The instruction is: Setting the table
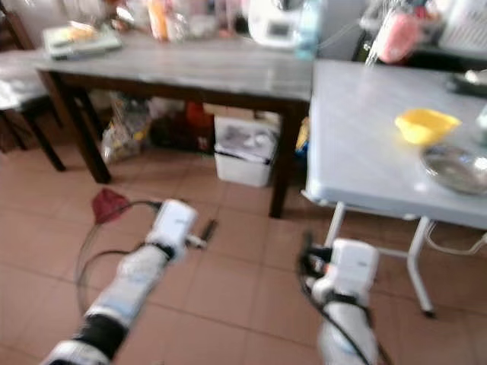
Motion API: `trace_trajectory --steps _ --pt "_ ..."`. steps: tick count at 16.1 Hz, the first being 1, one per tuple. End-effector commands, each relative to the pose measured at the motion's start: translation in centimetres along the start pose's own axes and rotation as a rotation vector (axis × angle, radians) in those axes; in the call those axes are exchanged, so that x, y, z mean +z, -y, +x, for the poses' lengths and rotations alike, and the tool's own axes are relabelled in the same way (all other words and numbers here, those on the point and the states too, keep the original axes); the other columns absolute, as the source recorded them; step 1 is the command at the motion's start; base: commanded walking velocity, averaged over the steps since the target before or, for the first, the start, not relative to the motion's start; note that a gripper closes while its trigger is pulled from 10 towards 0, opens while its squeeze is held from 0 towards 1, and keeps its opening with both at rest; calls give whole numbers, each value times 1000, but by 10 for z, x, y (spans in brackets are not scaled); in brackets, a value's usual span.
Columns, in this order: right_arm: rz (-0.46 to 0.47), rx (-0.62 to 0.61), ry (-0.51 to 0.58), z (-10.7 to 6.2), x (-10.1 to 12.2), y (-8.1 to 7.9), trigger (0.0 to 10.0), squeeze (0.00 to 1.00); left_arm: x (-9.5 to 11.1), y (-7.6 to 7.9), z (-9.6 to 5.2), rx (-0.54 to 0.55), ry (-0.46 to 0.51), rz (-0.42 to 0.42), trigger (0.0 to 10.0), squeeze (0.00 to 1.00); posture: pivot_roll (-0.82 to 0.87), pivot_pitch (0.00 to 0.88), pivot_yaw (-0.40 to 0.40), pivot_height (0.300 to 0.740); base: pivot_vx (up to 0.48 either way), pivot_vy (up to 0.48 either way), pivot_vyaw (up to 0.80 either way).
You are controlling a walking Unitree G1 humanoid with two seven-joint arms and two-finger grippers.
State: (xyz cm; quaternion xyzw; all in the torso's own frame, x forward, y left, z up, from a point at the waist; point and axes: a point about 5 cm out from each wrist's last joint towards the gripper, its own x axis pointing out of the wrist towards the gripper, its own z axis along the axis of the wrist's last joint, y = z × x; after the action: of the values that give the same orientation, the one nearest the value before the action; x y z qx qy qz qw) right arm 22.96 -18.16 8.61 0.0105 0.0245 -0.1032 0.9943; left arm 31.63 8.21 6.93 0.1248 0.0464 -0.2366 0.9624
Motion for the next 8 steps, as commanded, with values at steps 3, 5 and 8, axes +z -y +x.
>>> trace_trajectory --steps 3,5,8 --pt "11 44 17 8 6 -10 10000 0 3 -16 0 56 5 6 10000 0 46 76 -59 714 0 -377 0" --pt "10 55 20 11 7 -12 10000 0 5 -16 1 74 12 -8 10000 0 53 80 -55 714 0 -352 0" --pt "16 37 10 9 2 -10 10000 0 7 -7 1 51 20 -13 10000 0 65 81 -40 714 0 0 0"
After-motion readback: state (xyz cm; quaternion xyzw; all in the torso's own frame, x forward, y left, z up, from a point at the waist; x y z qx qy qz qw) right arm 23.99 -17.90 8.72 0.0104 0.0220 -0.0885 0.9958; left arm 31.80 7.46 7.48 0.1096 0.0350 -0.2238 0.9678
